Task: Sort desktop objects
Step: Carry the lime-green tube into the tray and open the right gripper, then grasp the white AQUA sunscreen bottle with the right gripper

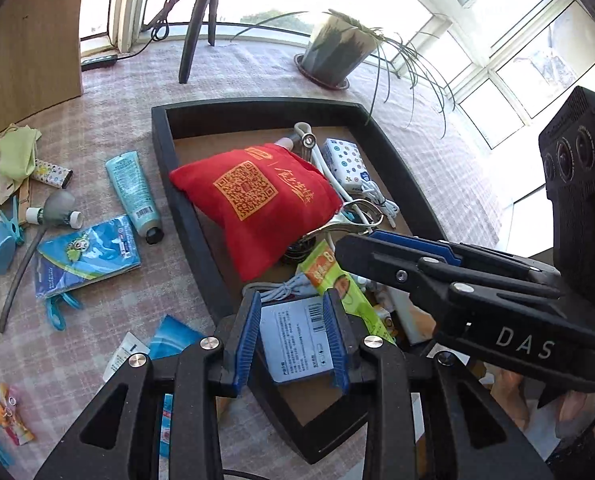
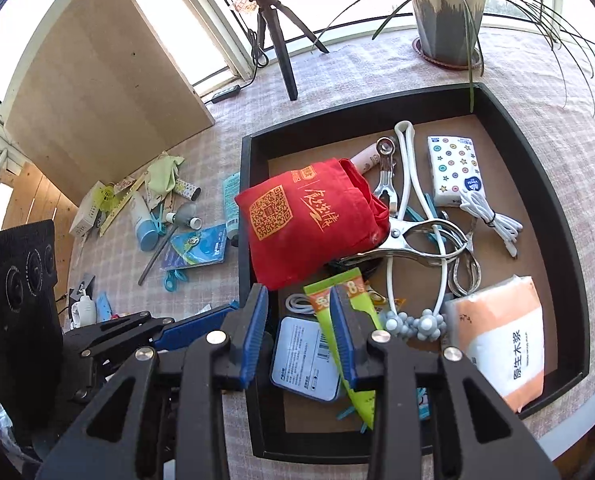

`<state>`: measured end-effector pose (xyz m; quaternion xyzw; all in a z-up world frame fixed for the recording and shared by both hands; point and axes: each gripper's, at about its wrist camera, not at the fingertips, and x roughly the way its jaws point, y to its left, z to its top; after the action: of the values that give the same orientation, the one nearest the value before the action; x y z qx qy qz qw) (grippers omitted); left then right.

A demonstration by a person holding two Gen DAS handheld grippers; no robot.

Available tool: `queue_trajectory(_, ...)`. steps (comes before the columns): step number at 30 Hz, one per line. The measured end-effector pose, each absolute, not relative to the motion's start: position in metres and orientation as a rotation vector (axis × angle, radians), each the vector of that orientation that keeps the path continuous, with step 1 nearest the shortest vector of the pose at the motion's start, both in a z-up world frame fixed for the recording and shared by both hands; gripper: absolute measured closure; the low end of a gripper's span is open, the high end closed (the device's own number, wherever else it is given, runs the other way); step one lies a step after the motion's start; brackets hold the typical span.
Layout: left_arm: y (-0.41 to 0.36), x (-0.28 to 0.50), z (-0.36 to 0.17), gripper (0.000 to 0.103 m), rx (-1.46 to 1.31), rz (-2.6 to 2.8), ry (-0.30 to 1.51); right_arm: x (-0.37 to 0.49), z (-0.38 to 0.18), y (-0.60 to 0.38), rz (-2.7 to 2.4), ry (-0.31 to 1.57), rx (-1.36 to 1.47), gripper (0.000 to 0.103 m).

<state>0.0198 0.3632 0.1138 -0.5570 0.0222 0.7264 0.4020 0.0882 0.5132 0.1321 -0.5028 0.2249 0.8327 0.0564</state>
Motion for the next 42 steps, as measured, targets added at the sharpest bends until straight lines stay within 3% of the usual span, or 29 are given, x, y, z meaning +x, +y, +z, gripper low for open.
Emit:
queue_trajectory(5,0.301,-0.023,0.103,0.071,-1.484,2.035,-0.035,0.049,0.139,0.477,2.642,0.56,-1.555,0.071)
queue_trajectory(12,0.167,-0.059,0.073,0.064,-1.693,2.278,-0.311,-0.031,0.132,0.395,2.793,0.332,-1.743,0.071)
queue_trajectory(15,0.118,-0.063,0.058,0.062,-1.795,2.336,-0.372,-0.065,0.129,0.347,2.848,0.189,-1.852,0.065)
queue_trajectory(20,0.067,-0.063,0.041,0.062,-1.899,2.352,-0.522,-0.122,0.104,0.293,2.818,0.179,-2.082,0.063)
queue_trajectory(23,0.064,-0.069,0.044,0.062,-1.839,2.347,-0.613,-0.145,0.085,0.281,2.754,0.187,-2.139,0.063)
queue_trajectory(39,0.148,-0.14,0.014,0.061,-1.737,2.194,-0.698,-0.199,0.032,0.277,2.611,0.25,-2.246,0.063)
queue_trajectory(42,0.151,-0.147,0.01,0.061,-1.714,2.197,-0.732,-0.202,0.024,0.279,2.591,0.346,-2.284,0.063)
